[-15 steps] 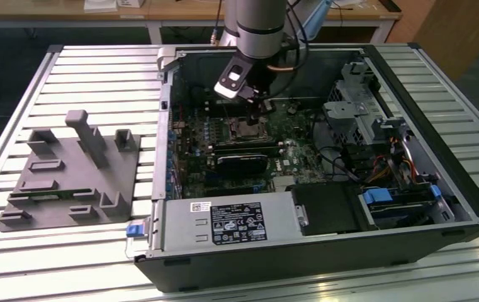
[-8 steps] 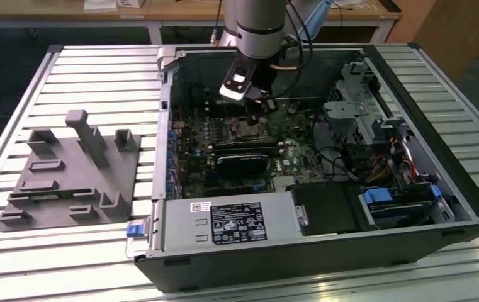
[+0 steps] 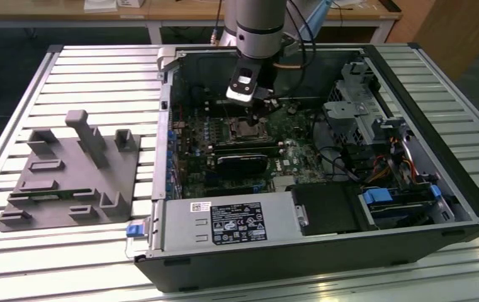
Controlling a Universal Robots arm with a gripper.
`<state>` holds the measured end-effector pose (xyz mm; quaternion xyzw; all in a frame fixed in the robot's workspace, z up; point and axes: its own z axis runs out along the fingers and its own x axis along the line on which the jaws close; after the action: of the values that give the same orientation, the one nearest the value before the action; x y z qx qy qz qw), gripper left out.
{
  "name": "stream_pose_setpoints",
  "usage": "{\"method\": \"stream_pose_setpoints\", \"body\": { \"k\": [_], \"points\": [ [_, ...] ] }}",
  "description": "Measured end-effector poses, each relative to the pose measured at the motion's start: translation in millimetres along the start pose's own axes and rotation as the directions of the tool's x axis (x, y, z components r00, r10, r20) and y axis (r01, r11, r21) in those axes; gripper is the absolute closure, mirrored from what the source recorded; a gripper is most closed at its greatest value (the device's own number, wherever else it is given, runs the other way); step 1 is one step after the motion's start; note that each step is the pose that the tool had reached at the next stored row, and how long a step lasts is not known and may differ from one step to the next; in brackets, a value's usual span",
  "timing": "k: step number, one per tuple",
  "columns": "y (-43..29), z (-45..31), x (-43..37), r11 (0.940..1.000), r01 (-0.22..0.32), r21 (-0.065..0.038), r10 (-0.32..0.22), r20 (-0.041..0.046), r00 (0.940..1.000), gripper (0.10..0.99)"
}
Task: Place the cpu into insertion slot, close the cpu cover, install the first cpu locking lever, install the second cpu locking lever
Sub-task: 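Close the cpu cover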
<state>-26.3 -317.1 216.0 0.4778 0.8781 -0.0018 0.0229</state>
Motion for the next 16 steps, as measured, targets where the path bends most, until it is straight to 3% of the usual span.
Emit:
{"method": "stream_pose_setpoints", "body": {
  "k": [4, 8, 12, 16],
  "points": [
    [0.0, 0.0, 0.0, 0.9974, 0.072, 0.0, -0.072, 0.0029, 0.9974, 0.98],
    [0.0, 0.0, 0.0, 0.9895, 0.144, -0.001, -0.144, 0.0053, 0.9895, 0.98],
    [0.0, 0.1, 0.0, 0.9766, 0.215, -0.001, -0.215, 0.0073, 0.9765, 0.98],
    [0.1, 0.2, 0.0, 0.9581, 0.286, -0.003, -0.286, 0.0087, 0.9581, 0.98]
  ]
}}
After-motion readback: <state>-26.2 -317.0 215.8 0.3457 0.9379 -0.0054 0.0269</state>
